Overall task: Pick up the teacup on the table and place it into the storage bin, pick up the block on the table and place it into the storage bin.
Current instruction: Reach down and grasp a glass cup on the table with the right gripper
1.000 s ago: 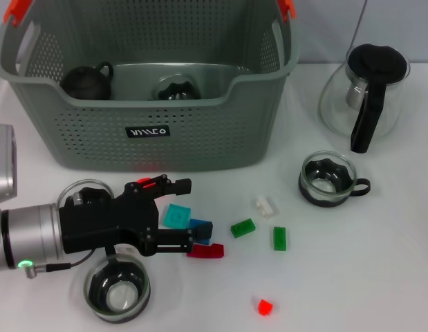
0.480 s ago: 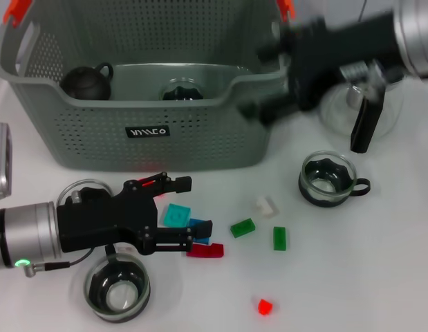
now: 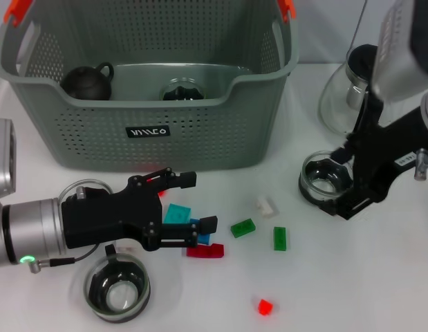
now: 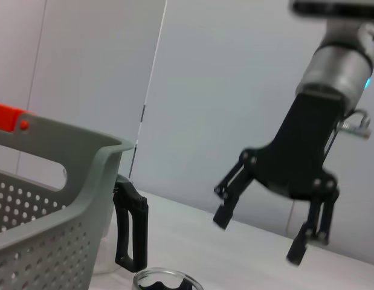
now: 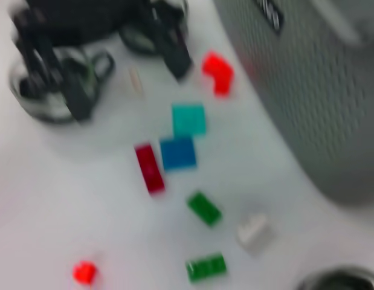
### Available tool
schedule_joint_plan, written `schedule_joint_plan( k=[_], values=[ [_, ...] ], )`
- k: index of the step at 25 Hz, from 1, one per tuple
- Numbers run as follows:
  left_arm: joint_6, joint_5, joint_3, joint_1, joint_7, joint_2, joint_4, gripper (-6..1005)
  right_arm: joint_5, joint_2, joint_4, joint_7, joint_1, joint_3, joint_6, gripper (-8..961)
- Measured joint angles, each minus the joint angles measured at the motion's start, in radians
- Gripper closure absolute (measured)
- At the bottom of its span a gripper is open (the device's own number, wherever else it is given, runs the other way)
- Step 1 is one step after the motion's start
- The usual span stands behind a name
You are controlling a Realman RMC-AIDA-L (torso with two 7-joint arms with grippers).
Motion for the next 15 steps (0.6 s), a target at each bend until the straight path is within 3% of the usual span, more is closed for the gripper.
schedule_joint_plan(
  k=[5,15],
  values=[
    [-0.004,0.0,0.0,0.005,0.0,0.001,0.0,76,-0.119,0.002,0.103,0.027,0.055,-0.049,0.05,9],
    [-0.009,-0.013,0.0,0.008,0.001,0.003,0.0,76,-0.154,0.002,0.378,0.032,0.153,-0.095,0.226,9]
  ],
)
